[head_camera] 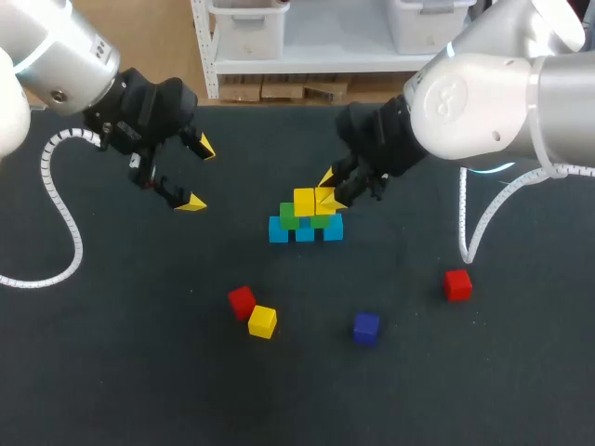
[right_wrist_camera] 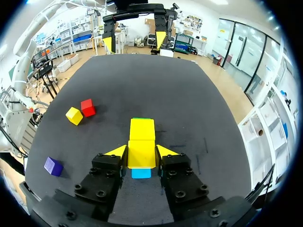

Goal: Place the blue cubes, place green cubes on the blue cubes, place the yellow cubes on the green cubes, then place the red cubes on the yellow cubes, and place purple cube on the red cubes.

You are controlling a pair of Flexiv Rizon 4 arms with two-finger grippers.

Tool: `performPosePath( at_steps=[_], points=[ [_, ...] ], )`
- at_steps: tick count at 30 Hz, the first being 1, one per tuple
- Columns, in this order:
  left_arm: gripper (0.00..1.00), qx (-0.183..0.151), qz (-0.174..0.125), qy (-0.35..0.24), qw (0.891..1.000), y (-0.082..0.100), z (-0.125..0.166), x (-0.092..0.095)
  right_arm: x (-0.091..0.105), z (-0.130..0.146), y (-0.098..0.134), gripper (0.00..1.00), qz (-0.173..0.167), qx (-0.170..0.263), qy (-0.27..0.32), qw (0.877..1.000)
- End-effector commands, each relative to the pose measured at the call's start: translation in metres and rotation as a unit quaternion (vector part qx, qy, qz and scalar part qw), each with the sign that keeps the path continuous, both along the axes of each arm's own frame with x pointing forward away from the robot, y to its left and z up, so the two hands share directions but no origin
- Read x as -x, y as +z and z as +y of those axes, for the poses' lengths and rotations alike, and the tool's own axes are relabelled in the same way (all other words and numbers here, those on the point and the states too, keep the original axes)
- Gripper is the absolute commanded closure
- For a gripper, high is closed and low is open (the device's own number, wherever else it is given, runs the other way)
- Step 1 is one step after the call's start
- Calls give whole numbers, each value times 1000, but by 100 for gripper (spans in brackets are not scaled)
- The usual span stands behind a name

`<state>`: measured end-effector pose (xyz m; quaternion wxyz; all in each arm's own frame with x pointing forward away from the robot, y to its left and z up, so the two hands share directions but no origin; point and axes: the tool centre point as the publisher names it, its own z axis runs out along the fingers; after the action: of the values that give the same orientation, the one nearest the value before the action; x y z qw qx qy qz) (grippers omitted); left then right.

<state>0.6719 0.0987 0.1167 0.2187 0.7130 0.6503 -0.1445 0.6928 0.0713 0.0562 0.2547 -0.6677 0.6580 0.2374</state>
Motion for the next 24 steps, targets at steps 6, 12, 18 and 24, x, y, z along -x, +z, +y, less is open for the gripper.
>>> performPosePath(
  at_steps=[6,12,18,24],
  points=[
    [0,-1,1,-1,1000,0,0,-1,-1,0,-1,73,2,-1,0,1000],
    [0,-1,1,-1,1000,0,0,-1,-1,1,-1,71,2,-1,0,1000],
    [0,-1,1,-1,1000,0,0,-1,-1,2,-1,60,3,-1,1,1000],
    [0,-1,1,-1,1000,0,0,-1,-1,2,-2,10,4,-1,2,1000]
  ],
)
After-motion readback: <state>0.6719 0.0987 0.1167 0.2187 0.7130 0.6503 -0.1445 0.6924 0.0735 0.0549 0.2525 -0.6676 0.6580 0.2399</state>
